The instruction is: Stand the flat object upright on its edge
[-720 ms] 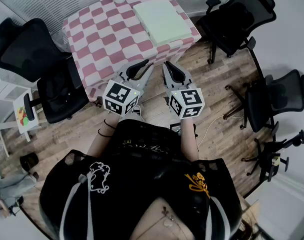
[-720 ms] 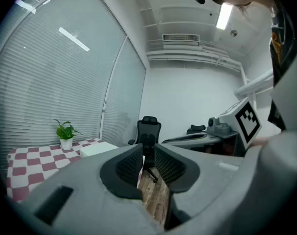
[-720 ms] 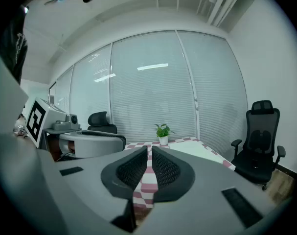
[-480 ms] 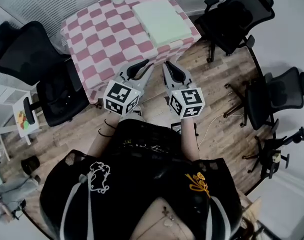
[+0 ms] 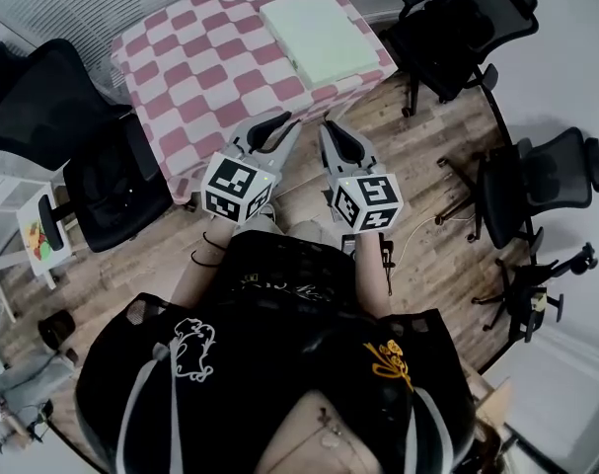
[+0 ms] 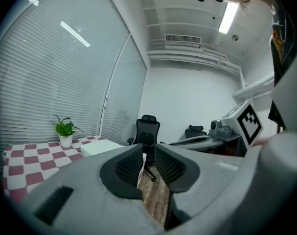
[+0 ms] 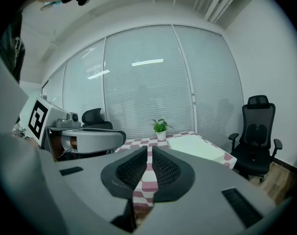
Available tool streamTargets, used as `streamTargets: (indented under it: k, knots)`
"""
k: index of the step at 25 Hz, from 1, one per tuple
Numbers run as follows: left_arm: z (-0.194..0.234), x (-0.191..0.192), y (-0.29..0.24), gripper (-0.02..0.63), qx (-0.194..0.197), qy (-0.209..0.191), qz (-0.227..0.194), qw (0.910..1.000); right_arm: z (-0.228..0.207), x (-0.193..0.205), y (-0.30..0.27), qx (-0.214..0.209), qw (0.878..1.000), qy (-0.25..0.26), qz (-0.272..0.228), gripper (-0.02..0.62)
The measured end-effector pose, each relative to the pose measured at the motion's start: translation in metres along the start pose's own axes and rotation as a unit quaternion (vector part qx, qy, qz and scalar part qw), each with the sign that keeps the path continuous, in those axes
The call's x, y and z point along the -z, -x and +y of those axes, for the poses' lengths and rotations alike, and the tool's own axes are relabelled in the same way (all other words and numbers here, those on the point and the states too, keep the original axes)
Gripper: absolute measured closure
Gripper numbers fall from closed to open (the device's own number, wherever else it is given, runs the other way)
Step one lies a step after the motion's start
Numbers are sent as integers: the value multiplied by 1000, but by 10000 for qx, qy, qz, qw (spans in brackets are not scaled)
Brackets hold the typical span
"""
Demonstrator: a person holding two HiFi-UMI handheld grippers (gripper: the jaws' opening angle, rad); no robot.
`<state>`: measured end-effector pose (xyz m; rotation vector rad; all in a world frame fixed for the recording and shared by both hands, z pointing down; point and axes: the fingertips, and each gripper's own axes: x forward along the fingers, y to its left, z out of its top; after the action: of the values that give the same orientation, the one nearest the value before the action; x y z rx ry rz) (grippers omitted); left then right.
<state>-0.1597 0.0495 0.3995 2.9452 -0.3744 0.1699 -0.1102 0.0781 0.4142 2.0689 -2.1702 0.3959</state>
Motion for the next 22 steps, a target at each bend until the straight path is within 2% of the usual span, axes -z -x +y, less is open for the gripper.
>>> streamTargets:
  k: [11, 22]
  knots:
    - [7, 13, -6, 525, -14, 90, 166, 9998, -17, 7, -11, 116, 9997, -112, 179, 560]
    - [40, 7, -39, 525, -670, 74, 241, 9974, -58, -5, -48, -353, 9992, -107, 150, 560]
